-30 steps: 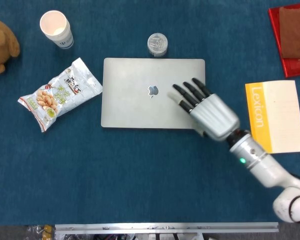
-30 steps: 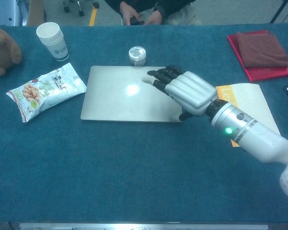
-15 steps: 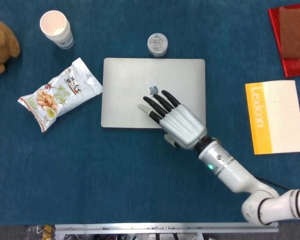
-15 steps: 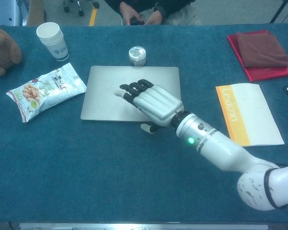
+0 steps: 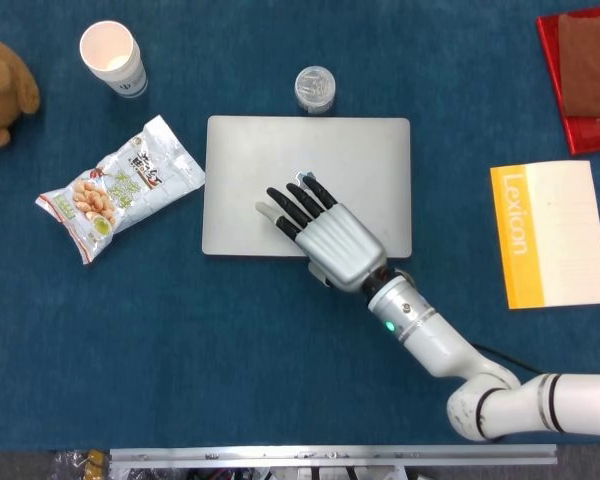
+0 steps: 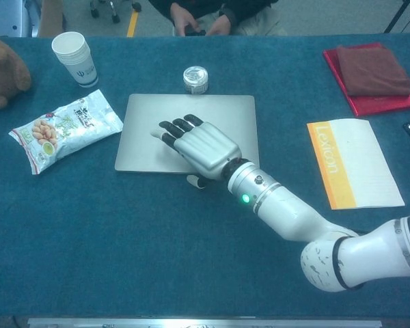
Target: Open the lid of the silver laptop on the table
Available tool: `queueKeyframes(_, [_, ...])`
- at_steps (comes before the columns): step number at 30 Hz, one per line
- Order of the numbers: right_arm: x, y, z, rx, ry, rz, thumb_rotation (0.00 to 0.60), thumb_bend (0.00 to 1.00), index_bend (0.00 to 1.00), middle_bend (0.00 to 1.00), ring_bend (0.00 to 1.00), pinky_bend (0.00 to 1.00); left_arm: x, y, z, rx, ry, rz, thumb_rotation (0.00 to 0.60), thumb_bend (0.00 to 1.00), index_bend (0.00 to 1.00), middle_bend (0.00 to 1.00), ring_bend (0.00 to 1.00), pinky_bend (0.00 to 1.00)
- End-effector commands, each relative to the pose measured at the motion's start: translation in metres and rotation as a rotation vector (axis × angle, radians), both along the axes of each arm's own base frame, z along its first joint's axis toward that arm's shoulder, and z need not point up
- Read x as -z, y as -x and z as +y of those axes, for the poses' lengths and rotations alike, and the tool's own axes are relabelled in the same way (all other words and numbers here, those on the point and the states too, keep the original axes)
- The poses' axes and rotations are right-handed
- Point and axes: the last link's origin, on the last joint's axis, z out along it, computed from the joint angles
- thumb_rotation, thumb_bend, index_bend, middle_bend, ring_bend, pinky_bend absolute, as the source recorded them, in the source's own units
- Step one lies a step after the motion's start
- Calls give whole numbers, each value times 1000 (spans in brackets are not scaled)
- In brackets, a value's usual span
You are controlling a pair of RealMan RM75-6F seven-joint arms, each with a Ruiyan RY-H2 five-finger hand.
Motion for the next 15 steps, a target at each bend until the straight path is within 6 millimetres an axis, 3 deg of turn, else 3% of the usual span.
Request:
queueKeyframes(1, [3,-3,-2,-4,6,3,600,234,0,0,0,60,0,1,0,-2,-2,-1,600,106,18,0,0,20])
queueKeyframes(15, [12,-7,-8,9,21,11,600,235,0,0,0,60,-1,5,0,-10,-5,0,600,105,18,0,0,20])
